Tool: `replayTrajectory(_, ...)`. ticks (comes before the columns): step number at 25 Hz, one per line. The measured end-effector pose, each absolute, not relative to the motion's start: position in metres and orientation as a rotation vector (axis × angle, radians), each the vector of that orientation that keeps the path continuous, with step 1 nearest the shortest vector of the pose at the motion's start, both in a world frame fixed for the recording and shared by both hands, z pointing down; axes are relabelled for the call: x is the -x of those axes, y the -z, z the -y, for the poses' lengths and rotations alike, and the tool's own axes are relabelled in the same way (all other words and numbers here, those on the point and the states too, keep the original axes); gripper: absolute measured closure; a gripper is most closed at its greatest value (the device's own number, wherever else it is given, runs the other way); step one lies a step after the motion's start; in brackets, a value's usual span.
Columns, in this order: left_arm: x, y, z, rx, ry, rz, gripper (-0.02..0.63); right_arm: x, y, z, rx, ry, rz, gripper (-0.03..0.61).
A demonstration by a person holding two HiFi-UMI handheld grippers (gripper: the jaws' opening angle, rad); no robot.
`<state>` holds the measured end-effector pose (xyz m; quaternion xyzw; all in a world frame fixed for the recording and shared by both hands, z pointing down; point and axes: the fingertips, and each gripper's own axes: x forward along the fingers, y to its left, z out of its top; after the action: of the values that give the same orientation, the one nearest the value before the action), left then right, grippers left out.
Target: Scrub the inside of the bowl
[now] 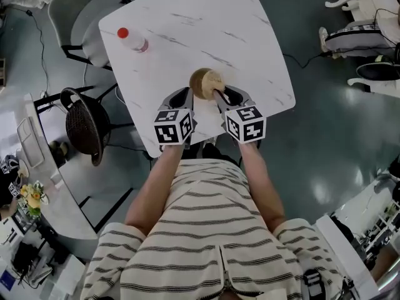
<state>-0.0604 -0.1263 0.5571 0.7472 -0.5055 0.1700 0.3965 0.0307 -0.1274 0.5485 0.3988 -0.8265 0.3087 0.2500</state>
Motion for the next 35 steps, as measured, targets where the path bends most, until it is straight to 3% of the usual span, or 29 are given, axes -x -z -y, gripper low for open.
replayTrajectory(35,0.059,-0.639,0.120,-1.498,-0.277,1.123,0.577,-0.029,-0.587,0.132,-1.046,-0.882,2.167,0.486)
